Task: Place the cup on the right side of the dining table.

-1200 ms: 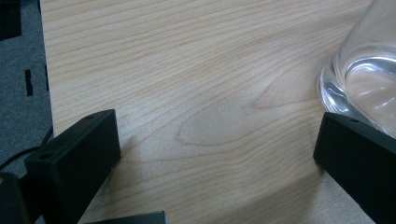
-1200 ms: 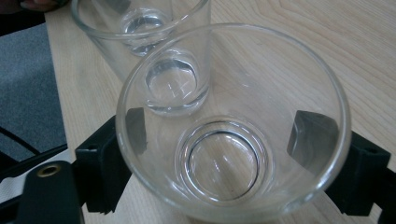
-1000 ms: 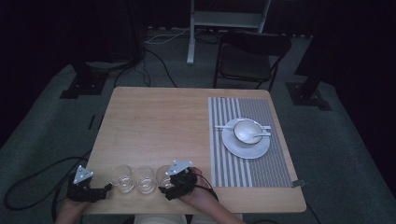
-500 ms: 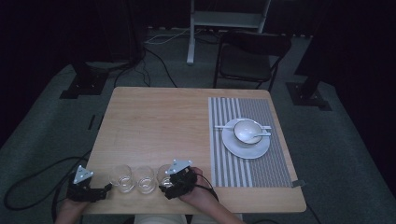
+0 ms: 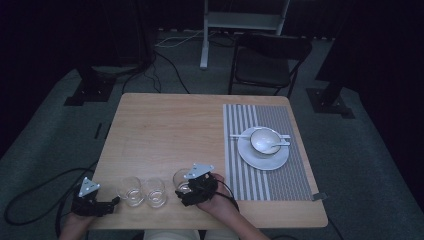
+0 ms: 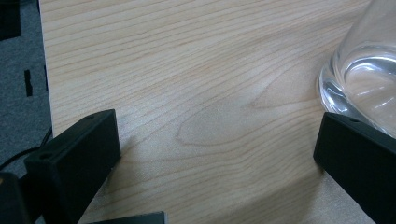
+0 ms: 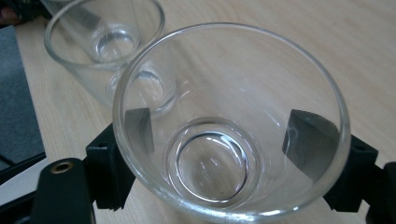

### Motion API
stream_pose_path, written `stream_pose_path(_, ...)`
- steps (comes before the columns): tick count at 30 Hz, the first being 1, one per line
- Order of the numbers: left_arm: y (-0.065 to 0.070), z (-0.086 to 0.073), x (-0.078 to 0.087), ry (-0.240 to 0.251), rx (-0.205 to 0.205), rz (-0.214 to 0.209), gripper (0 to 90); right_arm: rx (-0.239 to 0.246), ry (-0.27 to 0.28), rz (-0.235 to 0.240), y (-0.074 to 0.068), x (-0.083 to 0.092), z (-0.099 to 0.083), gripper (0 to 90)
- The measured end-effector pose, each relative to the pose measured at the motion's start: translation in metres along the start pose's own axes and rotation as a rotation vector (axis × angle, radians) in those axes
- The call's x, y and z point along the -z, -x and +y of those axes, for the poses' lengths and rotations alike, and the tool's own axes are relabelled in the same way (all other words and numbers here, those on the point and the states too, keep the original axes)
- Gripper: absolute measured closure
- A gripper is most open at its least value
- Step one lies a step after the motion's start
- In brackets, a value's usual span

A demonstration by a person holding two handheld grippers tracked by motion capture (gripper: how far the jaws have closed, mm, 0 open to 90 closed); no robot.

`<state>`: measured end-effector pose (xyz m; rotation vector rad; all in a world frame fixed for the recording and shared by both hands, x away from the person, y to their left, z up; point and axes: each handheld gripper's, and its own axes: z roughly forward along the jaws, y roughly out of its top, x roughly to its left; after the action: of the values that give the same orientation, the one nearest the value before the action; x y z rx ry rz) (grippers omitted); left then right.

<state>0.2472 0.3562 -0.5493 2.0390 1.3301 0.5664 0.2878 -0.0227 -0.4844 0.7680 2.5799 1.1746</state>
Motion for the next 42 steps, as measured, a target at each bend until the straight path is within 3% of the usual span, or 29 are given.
stream_pose_path(11, 0.0, 0.0, 0.0, 0.001, 0.001, 0.0, 0.8, 0.0, 0.032, -0.04, 0.012, 0.022, 0.011, 20.1)
stream_pose_path(23, 0.0, 0.0, 0.0, 0.001, 0.0, 0.001, 0.8, -0.031, 0.075, -0.08, 0.034, 0.044, 0.025, 20.1)
stream_pose_path(27, 0.0, 0.0, 0.0, 0.001, 0.0, 0.0, 0.8, -0.037, 0.1, -0.113, 0.042, 0.053, 0.031, 20.1)
stream_pose_path(35, 0.0, 0.0, 0.0, 0.001, 0.0, 0.001, 0.8, -0.064, 0.14, -0.168, 0.069, 0.073, 0.045, 20.1)
stream_pose_path(42, 0.0, 0.0, 0.0, -0.001, 0.0, 0.002, 0.8, -0.118, 0.168, -0.228, 0.102, 0.088, 0.058, 20.0)
